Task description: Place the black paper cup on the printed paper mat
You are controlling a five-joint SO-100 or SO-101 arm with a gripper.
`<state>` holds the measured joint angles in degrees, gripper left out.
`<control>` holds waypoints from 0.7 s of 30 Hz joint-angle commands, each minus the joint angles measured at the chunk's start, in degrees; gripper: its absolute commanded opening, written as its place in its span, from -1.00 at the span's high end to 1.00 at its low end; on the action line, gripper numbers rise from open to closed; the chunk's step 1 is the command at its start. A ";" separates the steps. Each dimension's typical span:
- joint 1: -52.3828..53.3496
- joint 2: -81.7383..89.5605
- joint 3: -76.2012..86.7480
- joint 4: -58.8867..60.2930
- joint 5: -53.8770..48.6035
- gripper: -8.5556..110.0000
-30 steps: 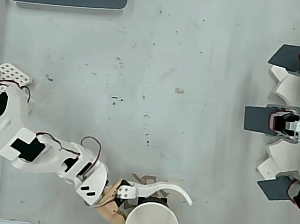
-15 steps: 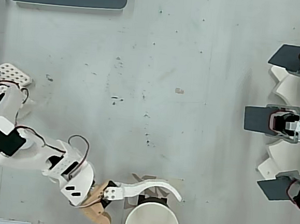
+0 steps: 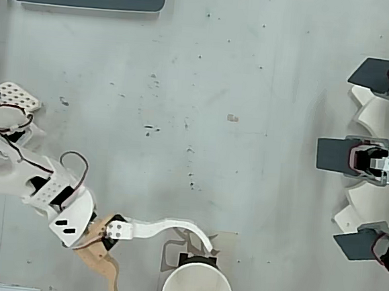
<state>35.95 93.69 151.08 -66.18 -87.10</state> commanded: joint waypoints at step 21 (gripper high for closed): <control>-15.21 25.58 16.17 -5.19 0.44 0.30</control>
<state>23.12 116.54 167.17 -68.82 -87.10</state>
